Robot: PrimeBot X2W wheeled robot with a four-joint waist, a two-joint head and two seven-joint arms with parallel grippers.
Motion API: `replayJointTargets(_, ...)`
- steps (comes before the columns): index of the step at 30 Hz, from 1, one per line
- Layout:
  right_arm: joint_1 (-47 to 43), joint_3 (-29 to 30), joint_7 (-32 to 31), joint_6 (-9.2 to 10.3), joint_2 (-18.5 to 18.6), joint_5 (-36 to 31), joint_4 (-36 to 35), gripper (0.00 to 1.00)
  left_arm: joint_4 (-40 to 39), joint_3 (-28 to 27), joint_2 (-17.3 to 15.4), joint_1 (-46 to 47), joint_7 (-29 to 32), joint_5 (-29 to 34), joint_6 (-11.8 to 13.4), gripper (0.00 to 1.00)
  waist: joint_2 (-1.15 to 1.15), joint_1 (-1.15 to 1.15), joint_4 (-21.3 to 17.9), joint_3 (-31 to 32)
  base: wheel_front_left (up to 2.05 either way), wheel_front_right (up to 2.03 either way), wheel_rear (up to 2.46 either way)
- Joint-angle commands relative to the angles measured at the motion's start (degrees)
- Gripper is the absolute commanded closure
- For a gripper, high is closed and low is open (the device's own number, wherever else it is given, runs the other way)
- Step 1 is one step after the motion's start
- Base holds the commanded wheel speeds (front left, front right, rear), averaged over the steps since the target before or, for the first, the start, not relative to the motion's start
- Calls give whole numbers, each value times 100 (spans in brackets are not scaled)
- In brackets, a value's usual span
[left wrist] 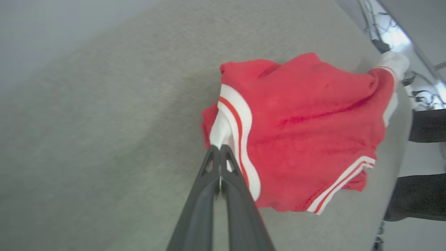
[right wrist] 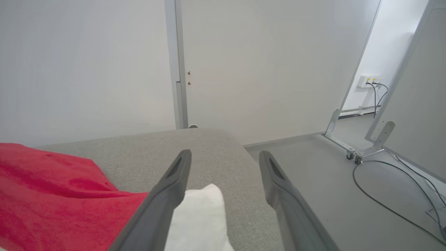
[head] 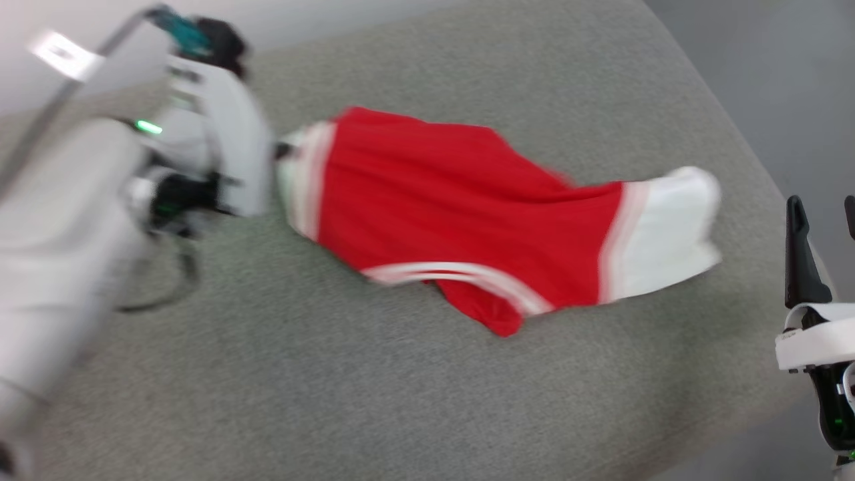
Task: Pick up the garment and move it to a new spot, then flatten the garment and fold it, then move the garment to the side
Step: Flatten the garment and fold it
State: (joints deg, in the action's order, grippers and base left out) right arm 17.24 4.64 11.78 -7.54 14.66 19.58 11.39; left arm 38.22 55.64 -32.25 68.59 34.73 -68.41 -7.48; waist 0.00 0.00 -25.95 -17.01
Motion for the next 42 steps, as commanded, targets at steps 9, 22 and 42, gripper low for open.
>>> replayJointTargets(9, -164, -8, -184, 10, -63, -66, -255, 0, -515, 649, -253, 407, -615, 1401, 69, 100, 0, 0, 404, 139, 0, 0, 0)
replayJointTargets(22, 114, -361, -213, 10, -184, 43, -371, 0, -132, 1364, 1479, -323, -1274, 1535, 22, 100, 0, 0, 259, -244, 0, 0, 0)
replayJointTargets(42, -69, -221, -214, 10, -97, 19, -276, 0, -961, 1249, 508, 192, -810, 27, 8, 0, 0, 0, 899, 17, 0, 0, 0)
